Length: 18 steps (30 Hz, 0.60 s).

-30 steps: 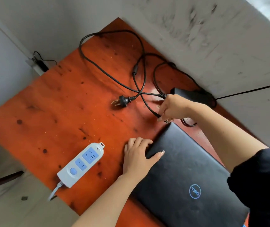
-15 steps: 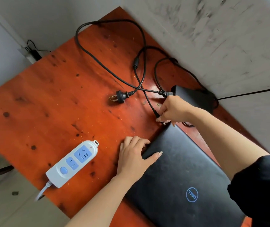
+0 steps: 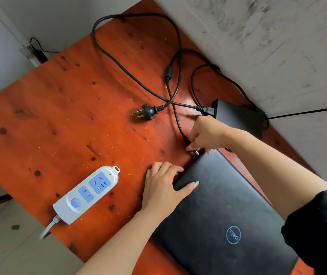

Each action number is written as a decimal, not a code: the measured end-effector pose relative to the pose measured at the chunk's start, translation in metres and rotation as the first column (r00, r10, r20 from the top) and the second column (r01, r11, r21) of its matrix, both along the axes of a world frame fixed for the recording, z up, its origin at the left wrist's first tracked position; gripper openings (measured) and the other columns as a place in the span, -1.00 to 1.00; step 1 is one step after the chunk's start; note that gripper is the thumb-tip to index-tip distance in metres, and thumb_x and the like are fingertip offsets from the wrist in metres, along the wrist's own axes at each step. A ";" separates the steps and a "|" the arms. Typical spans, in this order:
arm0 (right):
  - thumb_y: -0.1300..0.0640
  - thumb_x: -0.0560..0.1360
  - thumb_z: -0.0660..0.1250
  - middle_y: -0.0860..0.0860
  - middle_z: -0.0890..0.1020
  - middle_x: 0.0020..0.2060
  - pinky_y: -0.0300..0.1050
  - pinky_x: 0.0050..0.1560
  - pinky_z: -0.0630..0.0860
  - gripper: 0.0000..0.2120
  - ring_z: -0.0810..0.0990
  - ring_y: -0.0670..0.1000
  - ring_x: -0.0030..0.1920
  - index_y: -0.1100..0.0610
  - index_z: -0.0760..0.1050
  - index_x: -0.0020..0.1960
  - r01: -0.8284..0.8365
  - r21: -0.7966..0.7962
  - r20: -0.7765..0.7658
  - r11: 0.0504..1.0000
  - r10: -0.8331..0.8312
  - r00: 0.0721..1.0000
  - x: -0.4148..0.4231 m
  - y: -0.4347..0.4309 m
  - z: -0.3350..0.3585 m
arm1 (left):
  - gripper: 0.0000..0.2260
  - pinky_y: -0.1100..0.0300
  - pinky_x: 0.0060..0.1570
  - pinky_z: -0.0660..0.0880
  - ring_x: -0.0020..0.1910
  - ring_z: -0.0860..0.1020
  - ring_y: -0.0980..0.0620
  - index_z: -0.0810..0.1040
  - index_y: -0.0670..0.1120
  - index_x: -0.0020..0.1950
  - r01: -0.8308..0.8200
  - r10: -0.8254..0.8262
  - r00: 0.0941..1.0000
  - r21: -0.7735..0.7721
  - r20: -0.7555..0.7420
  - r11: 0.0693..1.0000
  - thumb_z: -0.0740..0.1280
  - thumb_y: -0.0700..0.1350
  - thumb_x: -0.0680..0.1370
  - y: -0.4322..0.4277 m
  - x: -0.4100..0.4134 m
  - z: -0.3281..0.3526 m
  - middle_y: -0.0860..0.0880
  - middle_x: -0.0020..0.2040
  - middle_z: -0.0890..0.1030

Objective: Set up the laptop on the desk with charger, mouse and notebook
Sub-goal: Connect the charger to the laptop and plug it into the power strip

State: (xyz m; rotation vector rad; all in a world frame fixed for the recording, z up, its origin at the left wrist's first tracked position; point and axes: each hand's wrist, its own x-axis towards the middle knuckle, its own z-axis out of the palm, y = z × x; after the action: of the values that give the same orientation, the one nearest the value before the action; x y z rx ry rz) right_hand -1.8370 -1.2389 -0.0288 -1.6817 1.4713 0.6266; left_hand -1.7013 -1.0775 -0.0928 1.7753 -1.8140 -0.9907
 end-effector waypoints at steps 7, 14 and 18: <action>0.14 0.42 0.47 0.21 0.66 -0.38 -0.36 -0.56 0.39 -0.74 0.62 0.01 -0.52 0.34 0.59 -0.28 -0.066 -0.014 -0.019 0.998 0.066 0.998 0.006 0.005 -0.003 | -0.59 0.19 0.05 0.41 0.03 0.40 0.13 0.60 0.10 0.01 -0.009 0.009 1.000 -0.002 -0.007 1.000 0.30 0.37 0.40 0.000 0.000 0.000 0.19 -0.08 0.55; 0.15 0.41 0.48 0.13 0.65 -0.43 -0.40 -0.55 0.40 -0.79 0.51 -0.16 -0.64 0.32 0.62 -0.25 -0.067 -0.052 -0.060 0.996 0.064 0.996 0.005 -0.001 0.002 | -0.61 0.21 0.03 0.38 0.02 0.40 0.13 0.60 0.09 -0.01 -0.015 0.014 1.000 -0.018 -0.025 1.000 0.32 0.35 0.39 0.001 0.000 -0.004 0.20 -0.09 0.55; 0.13 0.40 0.46 0.01 0.55 -0.55 -0.33 -0.49 0.42 -0.78 0.49 -0.18 -0.65 0.24 0.59 -0.34 -0.113 -0.059 -0.106 0.992 0.107 0.989 0.008 -0.005 0.003 | -0.62 0.22 0.02 0.36 0.02 0.41 0.12 0.61 0.09 -0.01 -0.012 0.012 1.000 -0.031 -0.022 0.999 0.33 0.35 0.40 0.001 0.000 -0.006 0.19 -0.09 0.55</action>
State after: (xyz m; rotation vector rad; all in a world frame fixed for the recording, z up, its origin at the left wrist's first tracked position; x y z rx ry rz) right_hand -1.8289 -1.2440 -0.0257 -1.8138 1.4925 0.7426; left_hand -1.7011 -1.0762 -0.0987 1.7479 -1.7936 -0.9686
